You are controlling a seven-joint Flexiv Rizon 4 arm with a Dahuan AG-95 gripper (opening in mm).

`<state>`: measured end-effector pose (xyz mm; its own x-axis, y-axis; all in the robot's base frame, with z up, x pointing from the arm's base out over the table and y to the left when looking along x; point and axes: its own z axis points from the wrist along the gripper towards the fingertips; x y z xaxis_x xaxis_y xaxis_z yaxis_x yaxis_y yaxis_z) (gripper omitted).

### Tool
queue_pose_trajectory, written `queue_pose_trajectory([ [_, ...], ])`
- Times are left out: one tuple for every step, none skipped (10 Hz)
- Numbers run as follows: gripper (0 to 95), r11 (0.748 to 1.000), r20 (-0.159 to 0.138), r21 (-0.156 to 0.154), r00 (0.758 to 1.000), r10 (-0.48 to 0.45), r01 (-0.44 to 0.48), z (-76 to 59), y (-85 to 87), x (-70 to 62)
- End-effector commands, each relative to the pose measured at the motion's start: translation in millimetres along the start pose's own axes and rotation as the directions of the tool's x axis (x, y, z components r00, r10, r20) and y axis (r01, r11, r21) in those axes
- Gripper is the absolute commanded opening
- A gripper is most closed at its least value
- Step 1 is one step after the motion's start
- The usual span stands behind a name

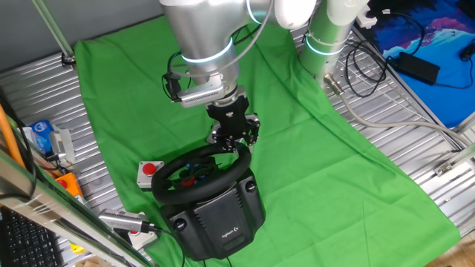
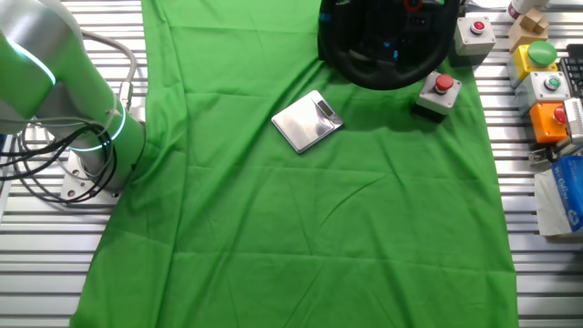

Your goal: Rotate the steering wheel 90 degrees clockwise

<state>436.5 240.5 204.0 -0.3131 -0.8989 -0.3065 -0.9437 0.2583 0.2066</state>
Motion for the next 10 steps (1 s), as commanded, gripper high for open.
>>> queue_pose_trajectory([
  [38.0, 1.0, 0.007, -0.004, 1.0, -0.015, 0.015, -0.2, -0.3, -0.9],
  [76.0, 1.0, 0.013, -0.006, 1.0, -0.027, 0.027, -0.3, -0.3, -0.8],
  [76.0, 0.999, 0.016, -0.004, 0.999, -0.033, 0.033, -0.3, -0.3, -0.8],
  [76.0, 0.999, 0.022, -0.006, 0.999, -0.034, 0.034, -0.2, -0.3, -0.8],
  [95.0, 0.999, 0.031, -0.007, 0.999, -0.034, 0.034, -0.1, -0.5, -1.0],
  [95.0, 0.999, 0.035, -0.008, 0.999, -0.031, 0.031, -0.1, -0.5, -1.0],
  [95.0, 0.999, 0.035, -0.006, 0.999, -0.041, 0.041, 0.2, -1.5, -0.1],
  [76.0, 0.998, 0.038, -0.006, 0.997, -0.059, 0.06, 1.4, -4.9, 3.0],
  [95.0, 0.997, 0.046, -0.009, 0.996, -0.08, 0.08, 3.3, -10.1, 7.9],
  [76.0, 0.996, 0.042, -0.012, 0.996, -0.083, 0.083, 4.4, -12.8, 11.2],
])
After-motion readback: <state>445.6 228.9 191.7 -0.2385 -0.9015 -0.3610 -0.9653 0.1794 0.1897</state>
